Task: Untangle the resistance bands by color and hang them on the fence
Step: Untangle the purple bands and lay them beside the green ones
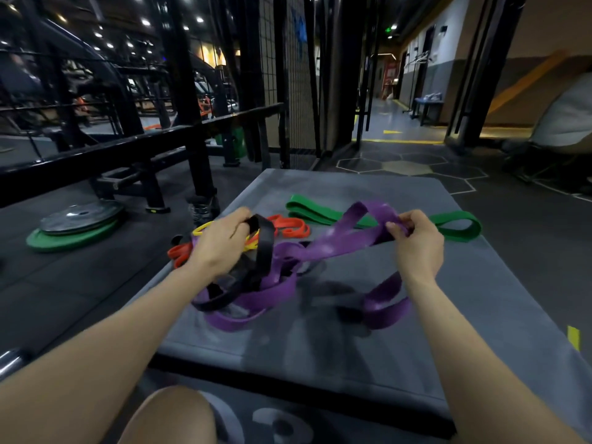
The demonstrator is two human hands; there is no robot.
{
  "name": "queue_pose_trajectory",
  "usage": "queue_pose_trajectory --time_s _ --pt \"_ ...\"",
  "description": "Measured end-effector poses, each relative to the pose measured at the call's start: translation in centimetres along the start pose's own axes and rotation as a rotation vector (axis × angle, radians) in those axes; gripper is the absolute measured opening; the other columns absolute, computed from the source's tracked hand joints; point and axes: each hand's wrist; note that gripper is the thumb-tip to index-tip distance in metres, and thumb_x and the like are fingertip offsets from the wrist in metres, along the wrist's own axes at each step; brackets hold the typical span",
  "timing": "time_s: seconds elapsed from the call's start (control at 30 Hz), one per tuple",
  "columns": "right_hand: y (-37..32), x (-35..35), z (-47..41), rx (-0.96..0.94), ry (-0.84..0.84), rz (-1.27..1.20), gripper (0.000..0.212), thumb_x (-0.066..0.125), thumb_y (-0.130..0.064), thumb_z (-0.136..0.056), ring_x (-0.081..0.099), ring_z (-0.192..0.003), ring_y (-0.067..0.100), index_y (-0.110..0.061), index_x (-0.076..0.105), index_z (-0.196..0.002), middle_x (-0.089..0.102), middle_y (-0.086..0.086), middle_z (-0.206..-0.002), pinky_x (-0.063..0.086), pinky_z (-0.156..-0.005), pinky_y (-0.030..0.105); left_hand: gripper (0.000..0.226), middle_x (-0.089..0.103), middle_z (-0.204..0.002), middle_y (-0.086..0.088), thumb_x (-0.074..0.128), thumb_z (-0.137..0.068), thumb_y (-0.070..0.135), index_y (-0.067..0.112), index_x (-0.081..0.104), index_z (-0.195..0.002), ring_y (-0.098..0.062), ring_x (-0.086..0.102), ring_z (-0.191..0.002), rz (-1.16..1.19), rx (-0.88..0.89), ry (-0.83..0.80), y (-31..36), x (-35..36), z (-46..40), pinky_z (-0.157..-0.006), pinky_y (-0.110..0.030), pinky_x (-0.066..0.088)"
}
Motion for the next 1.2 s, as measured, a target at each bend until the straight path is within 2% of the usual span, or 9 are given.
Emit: queue_pose_trajectory --time_s 0.1,0.2,0.3,0.47,0.57,0.73,0.87,1.07,1.2 --pt "1.3 0.4 0.6 0.002 -0.129 0.296 0.012 0.06 -0.023 -0.087 0.056 -0.095 0.033 -0.015 0.06 -0.095 0.063 0.009 -0.096 0.04 -0.068 0.035 0.051 0.066 -0.1 -0.005 0.021 -0.078 0.051 0.031 0.065 -0.093 -0.032 0.058 -0.102 -0.1 -0.154 -0.069 -2.3 -0.6 0.6 -0.085 -0.038 0.045" --pt "2.3 1.1 1.4 -0.107 -0.334 0.707 0.023 0.059 -0.024 -0.087 0.049 -0.11 0.033 -0.01 0.06 -0.106 0.059 0.013 -0.112 0.04 -0.085 0.038 0.075 0.068 -0.08 -0.008 0.017 -0.074 0.081 0.026 0.067 -0.07 -0.032 0.063 -0.091 0.035 -0.338 -0.155 -3.4 0.0 1.0 -0.09 -0.043 0.048" --pt "1.2 2.4 2.0 -0.338 -0.404 0.856 0.047 0.067 -0.035 -0.08 0.037 -0.122 0.031 -0.012 0.054 -0.119 0.047 0.01 -0.128 0.027 -0.107 0.039 0.062 0.067 -0.072 -0.003 0.032 -0.09 0.062 0.018 0.071 -0.072 -0.026 0.063 -0.086 -0.18 -0.349 -0.267 -3.5 0.3 1.1 -0.082 -0.035 0.045" --pt "-3.2 6.7 5.0 -0.775 -0.872 0.507 0.075 0.073 -0.037 -0.074 0.032 -0.132 0.028 -0.014 0.041 -0.138 0.035 0.007 -0.145 0.025 -0.11 0.032 0.014 0.065 -0.096 0.001 0.059 -0.082 0.04 0.025 0.061 -0.082 -0.021 0.06 -0.088 -0.371 -0.249 -0.274 -4.4 0.6 1.4 -0.076 -0.032 0.046" --pt "-3.3 9.6 7.0 -0.868 -1.022 0.578 0.087 0.076 -0.035 -0.07 0.027 -0.137 0.025 -0.01 0.035 -0.141 0.031 0.007 -0.149 0.016 -0.115 0.03 0.03 0.054 -0.116 -0.001 0.064 -0.08 0.038 0.026 0.057 -0.107 -0.023 0.052 -0.108 -0.5 -0.1 -0.274 -5.1 0.9 2.1 -0.087 -0.035 0.043" --pt "-3.3 11.2 7.3 -0.946 -0.894 0.61 0.056 0.074 -0.029 -0.071 0.043 -0.12 0.028 -0.011 0.053 -0.119 0.054 0.009 -0.123 0.028 -0.104 0.034 0.032 0.062 -0.114 0.004 0.047 -0.089 0.053 0.032 0.062 -0.107 -0.023 0.055 -0.108 -0.583 -0.042 -0.367 -6.0 1.1 2.4 -0.079 -0.033 0.043" --pt "-5.0 9.9 5.8 -0.917 -0.797 0.498 0.05 0.076 -0.035 -0.067 0.048 -0.113 0.025 -0.016 0.058 -0.11 0.059 0.004 -0.117 0.033 -0.09 0.032 0.031 0.066 -0.109 -0.002 0.046 -0.093 0.043 0.025 0.061 -0.113 -0.027 0.06 -0.104 -0.488 -0.131 -0.451 -6.0 0.2 1.5 -0.08 -0.033 0.047" --pt "-7.2 7.2 4.1 -0.733 -0.612 0.199 0.045 0.08 -0.036 -0.062 0.051 -0.095 0.024 -0.015 0.064 -0.098 0.064 0.002 -0.097 0.035 -0.073 0.03 0.031 0.064 -0.1 -0.01 0.044 -0.094 0.043 0.021 0.062 -0.106 -0.035 0.059 -0.099 -0.357 -0.232 -0.013 -4.3 -1.8 -1.3 -0.073 -0.034 0.041" --pt "-6.0 5.6 2.5 -0.488 -0.51 0.037 0.033 0.081 -0.034 -0.065 0.046 -0.074 0.016 -0.019 0.06 -0.086 0.051 -0.008 -0.073 0.035 -0.064 0.031 0.035 0.066 -0.106 -0.013 0.04 -0.095 0.046 0.019 0.06 -0.106 -0.036 0.059 -0.1 -0.401 -0.323 0.131 -4.3 -2.7 -2.8 -0.069 -0.033 0.038"
Point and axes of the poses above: each hand's wrist, its own z-axis away from the middle knuckle, its own x-axis out of the palm, y = z × x
